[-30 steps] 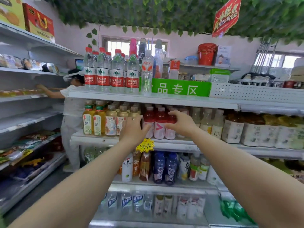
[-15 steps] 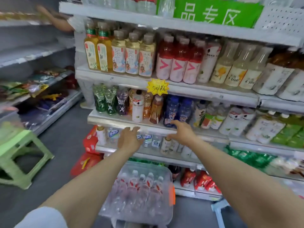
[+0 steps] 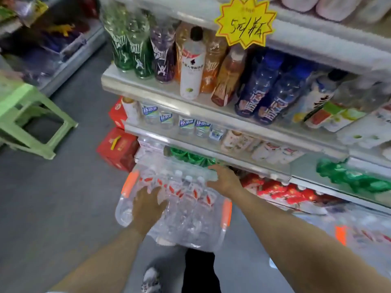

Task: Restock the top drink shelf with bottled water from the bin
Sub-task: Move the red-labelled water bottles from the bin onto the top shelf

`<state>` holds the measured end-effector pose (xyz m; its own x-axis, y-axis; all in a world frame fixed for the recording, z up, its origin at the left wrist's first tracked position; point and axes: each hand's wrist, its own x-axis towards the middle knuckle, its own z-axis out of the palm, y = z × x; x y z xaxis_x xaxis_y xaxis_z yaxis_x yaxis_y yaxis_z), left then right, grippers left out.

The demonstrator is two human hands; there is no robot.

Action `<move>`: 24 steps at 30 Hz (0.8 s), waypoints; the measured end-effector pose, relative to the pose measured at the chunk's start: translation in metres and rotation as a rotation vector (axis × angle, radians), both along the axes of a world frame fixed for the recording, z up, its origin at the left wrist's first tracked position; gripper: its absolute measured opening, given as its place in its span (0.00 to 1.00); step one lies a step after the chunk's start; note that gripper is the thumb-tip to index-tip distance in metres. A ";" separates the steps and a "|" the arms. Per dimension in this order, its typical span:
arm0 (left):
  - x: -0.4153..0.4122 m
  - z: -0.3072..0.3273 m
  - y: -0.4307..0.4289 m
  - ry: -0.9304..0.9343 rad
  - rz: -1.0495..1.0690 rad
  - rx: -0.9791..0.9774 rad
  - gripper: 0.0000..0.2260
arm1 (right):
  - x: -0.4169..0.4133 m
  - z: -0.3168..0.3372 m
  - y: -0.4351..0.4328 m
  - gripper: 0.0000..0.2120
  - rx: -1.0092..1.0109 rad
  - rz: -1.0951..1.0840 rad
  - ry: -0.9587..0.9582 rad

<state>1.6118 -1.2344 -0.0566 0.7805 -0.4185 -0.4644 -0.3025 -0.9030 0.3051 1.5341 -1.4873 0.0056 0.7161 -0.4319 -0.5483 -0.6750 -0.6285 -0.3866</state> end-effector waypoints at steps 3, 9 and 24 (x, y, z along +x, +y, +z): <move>-0.018 -0.030 0.023 -0.017 0.008 0.056 0.29 | 0.001 -0.036 0.007 0.31 0.098 -0.027 0.071; -0.038 -0.055 0.031 -0.143 -0.102 0.098 0.38 | 0.006 -0.089 0.019 0.32 0.270 -0.214 0.132; -0.042 -0.065 0.017 -0.123 -0.020 0.263 0.34 | 0.046 -0.145 0.015 0.31 0.383 -0.502 0.321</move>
